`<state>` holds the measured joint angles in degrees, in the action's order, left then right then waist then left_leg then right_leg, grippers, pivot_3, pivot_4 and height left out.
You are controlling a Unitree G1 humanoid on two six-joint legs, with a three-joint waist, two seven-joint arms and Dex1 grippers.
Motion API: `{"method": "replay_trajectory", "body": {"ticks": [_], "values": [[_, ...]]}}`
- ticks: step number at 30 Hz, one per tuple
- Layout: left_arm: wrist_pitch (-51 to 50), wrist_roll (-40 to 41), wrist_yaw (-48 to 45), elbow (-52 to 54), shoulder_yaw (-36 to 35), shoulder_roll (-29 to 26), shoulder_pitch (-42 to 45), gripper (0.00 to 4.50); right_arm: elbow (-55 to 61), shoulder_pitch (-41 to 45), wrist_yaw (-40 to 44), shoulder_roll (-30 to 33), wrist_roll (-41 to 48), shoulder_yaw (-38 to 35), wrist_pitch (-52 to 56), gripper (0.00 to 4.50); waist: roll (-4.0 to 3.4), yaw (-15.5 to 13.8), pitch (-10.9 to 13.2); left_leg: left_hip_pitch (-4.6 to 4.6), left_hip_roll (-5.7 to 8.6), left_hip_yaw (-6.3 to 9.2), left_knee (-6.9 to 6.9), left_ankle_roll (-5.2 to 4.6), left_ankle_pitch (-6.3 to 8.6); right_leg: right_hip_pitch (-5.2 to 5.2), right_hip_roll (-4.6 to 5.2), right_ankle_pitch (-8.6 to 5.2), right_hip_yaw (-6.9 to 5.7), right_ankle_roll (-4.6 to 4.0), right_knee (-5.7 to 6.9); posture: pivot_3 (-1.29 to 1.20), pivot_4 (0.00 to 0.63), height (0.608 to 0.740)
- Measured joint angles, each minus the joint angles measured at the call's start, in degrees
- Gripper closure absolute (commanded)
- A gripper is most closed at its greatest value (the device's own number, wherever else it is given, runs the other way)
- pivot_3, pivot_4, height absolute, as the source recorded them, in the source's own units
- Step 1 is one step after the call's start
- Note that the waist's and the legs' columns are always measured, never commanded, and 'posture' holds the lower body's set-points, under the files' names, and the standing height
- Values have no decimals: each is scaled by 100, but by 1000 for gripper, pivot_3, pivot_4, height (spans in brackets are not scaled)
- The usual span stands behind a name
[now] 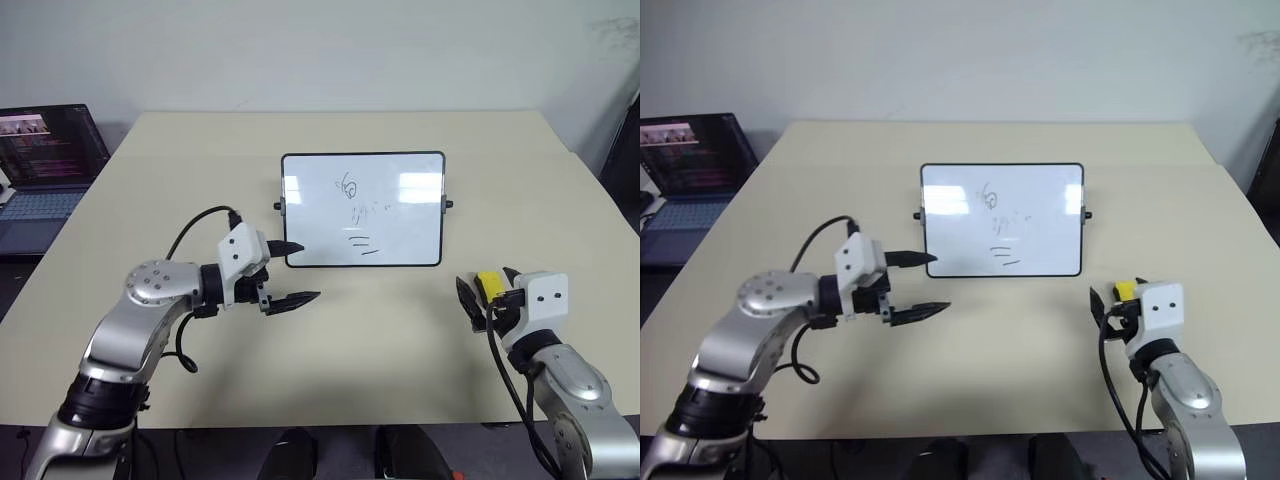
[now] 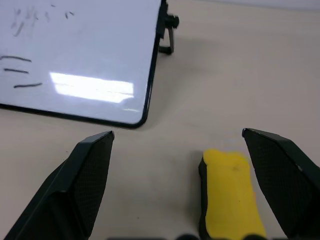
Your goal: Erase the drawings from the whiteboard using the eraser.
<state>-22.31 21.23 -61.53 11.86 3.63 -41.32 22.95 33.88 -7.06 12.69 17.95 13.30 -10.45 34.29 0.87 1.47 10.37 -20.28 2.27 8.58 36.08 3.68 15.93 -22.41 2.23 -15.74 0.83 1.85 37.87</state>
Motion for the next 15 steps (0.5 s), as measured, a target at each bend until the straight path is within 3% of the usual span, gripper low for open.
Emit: {"method": "replay_trajectory", "body": {"ticks": [15], "values": [[-138,-14,-183,-142,594,452,610,0,-897,900,89,402,387,-417,853,25,0,35,1,1,1,-21,3,-7,4,-10,1,2,4,1,13,0,150,740]]}}
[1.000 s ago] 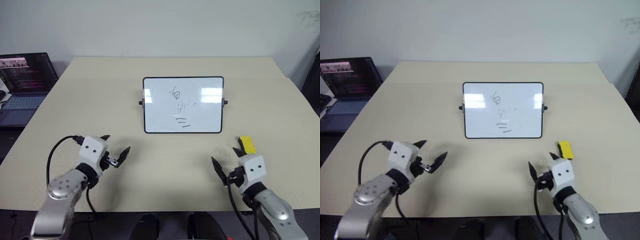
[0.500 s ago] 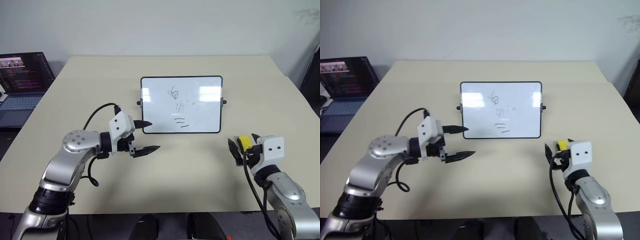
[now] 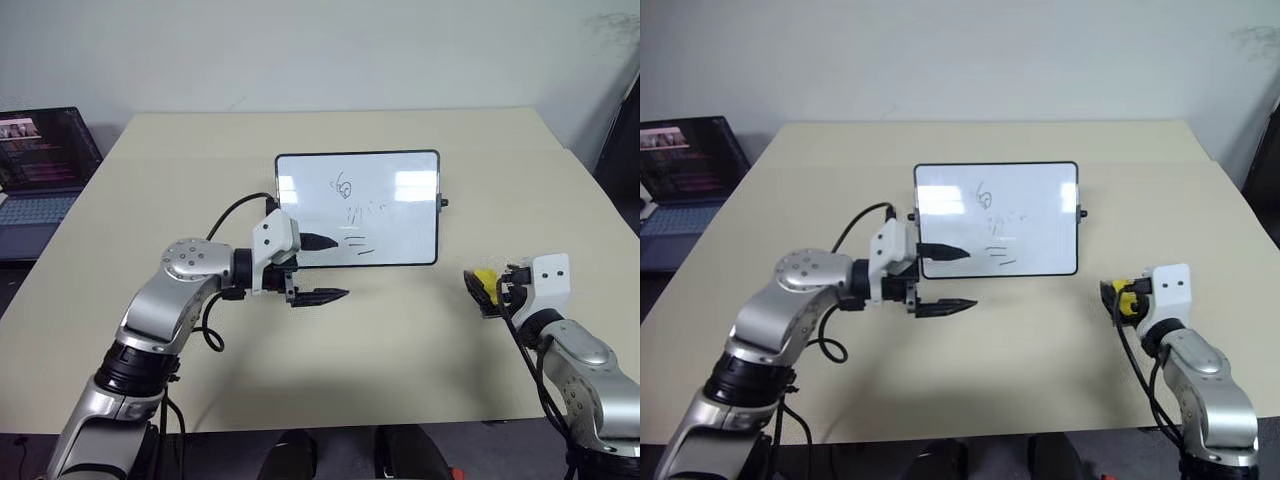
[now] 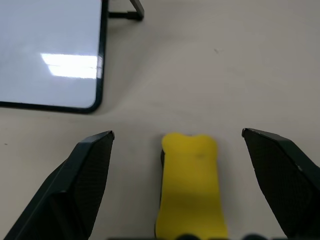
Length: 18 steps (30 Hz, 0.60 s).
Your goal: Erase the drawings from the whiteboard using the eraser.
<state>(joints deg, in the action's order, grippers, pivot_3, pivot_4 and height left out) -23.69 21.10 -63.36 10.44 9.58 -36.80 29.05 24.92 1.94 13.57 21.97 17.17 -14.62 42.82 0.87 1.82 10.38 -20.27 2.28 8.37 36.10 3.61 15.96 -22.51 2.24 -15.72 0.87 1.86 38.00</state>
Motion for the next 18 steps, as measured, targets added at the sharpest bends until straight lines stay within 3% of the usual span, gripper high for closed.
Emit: {"method": "replay_trajectory", "body": {"ticks": [18], "values": [[272,-190,25,-135,19,116,-135,0,-680,443,0,99,172,-221,283,25,0,0,0,-4,0,-9,1,0,0,-9,0,1,1,-1,6,0,150,740]]}}
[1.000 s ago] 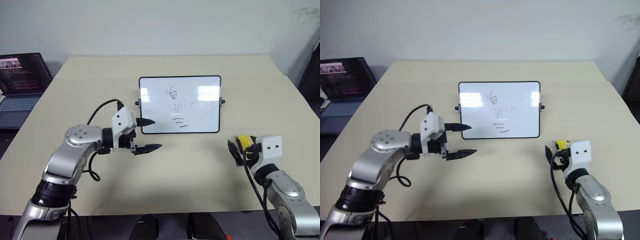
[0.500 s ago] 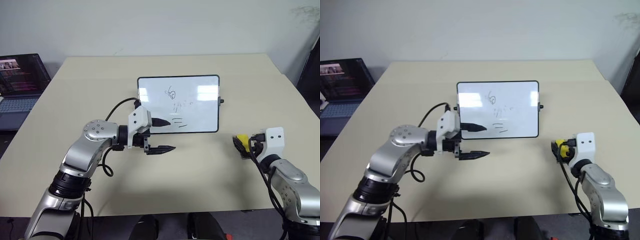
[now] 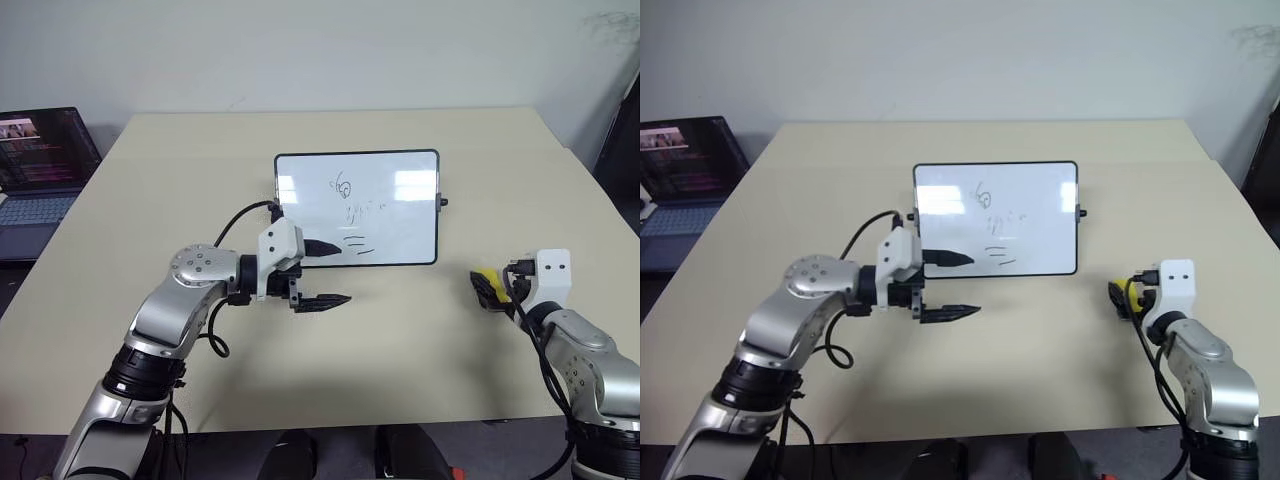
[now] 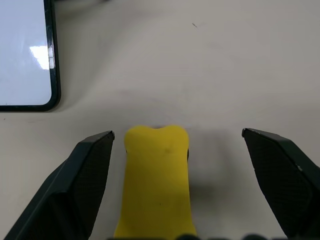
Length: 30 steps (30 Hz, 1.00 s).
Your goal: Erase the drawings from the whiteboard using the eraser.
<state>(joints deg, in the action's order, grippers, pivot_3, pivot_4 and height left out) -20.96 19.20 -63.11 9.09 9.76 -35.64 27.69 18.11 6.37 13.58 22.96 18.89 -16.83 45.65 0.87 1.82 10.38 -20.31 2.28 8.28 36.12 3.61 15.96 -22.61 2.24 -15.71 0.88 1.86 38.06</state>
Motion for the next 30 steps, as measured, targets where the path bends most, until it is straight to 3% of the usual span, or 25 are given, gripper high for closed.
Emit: {"method": "replay_trajectory", "body": {"ticks": [3,9,11,22,30], "values": [[22,-21,2,-2,0,0,-3,0,-83,0,0,0,13,0,0,621,0,0,0,0,0,-3,0,0,0,0,0,0,1,0,0,0,150,740],[22,-35,10,-3,0,1,-10,0,-166,0,-2,0,11,17,0,2815,0,0,0,0,0,-3,1,0,0,0,0,0,1,0,1,0,150,740],[20,-35,12,-2,0,1,-11,0,-173,18,-11,0,3,20,-8,3267,0,0,0,1,0,-4,1,0,0,0,0,1,2,0,1,0,150,740],[2,-34,174,0,-8,28,-81,0,-238,104,-86,-10,-97,67,-29,3269,0,0,0,2,0,-6,5,0,0,0,0,2,3,2,5,0,150,740],[-587,-136,1419,-212,-525,354,270,0,510,296,137,128,-314,532,-760,3272,0,15,0,3,-1,-11,8,0,0,-3,-1,3,4,4,8,0,150,740]]}}
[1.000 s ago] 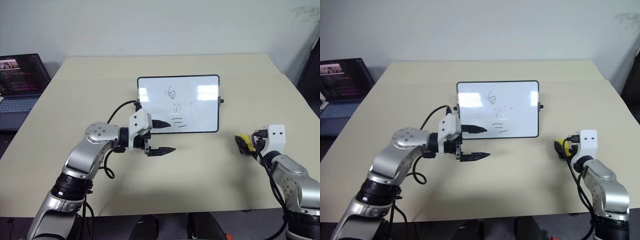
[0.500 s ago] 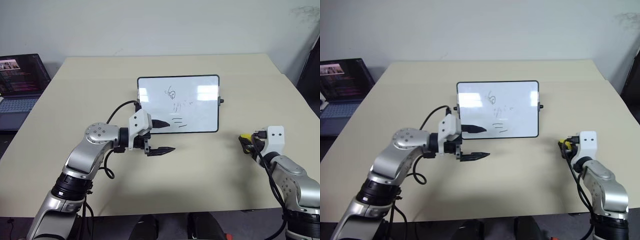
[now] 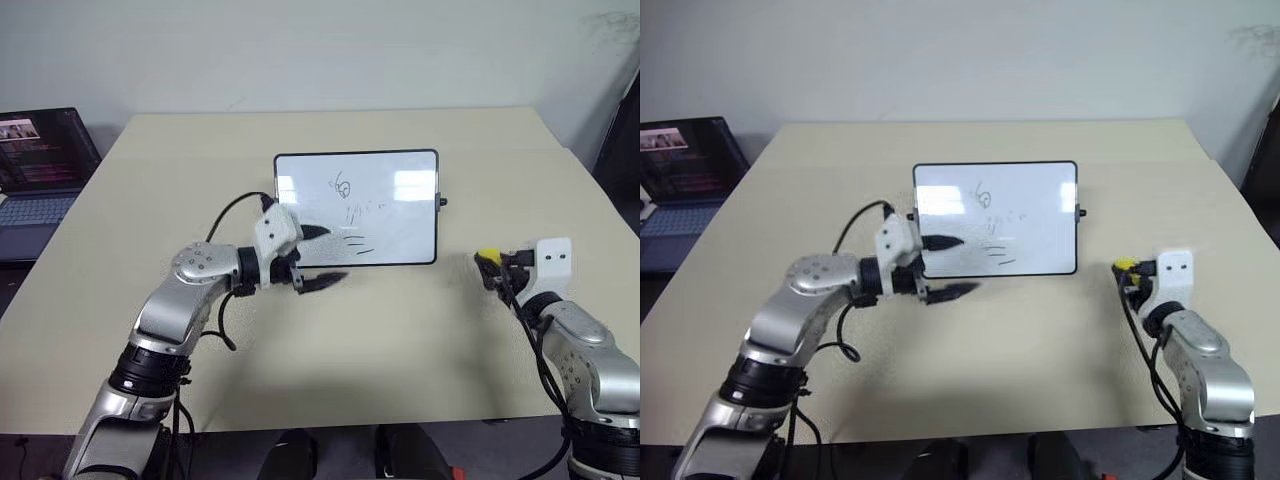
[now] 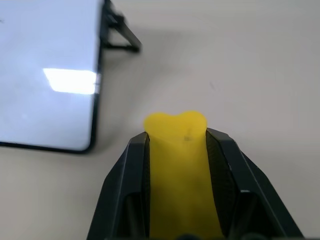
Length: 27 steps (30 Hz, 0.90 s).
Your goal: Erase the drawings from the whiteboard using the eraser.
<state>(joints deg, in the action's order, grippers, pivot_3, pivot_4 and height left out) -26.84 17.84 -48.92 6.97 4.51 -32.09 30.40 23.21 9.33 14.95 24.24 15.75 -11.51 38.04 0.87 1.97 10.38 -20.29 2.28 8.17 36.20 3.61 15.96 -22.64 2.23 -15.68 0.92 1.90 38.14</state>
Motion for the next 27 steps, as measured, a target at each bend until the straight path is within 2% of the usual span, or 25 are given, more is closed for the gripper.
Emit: {"method": "replay_trajectory", "body": {"ticks": [8,13,19,27], "values": [[-591,-30,596,-198,-172,-16,368,0,-183,1685,163,-100,-783,1568,-495,3272,1,24,0,-17,0,0,10,22,-12,-19,0,2,-1,0,5,0,150,740],[-632,-231,854,-481,-230,-47,538,0,-1394,2729,130,-758,-1245,2243,-1103,3272,4,38,-1,-62,2,-19,49,23,-12,-76,5,5,9,0,49,0,150,740],[-651,-409,1014,-689,-247,-82,645,0,-3097,3778,-39,-1237,-1751,2419,-2183,3272,5,39,0,-63,5,-23,66,23,-12,-82,5,6,14,-1,77,0,150,740],[-802,-433,1049,-716,-245,-85,643,0,-5112,4449,-291,-1629,-2127,2403,-3375,3272,5,91,0,-63,4,-28,70,22,-12,-86,5,8,19,-4,83,0,150,740]]}}
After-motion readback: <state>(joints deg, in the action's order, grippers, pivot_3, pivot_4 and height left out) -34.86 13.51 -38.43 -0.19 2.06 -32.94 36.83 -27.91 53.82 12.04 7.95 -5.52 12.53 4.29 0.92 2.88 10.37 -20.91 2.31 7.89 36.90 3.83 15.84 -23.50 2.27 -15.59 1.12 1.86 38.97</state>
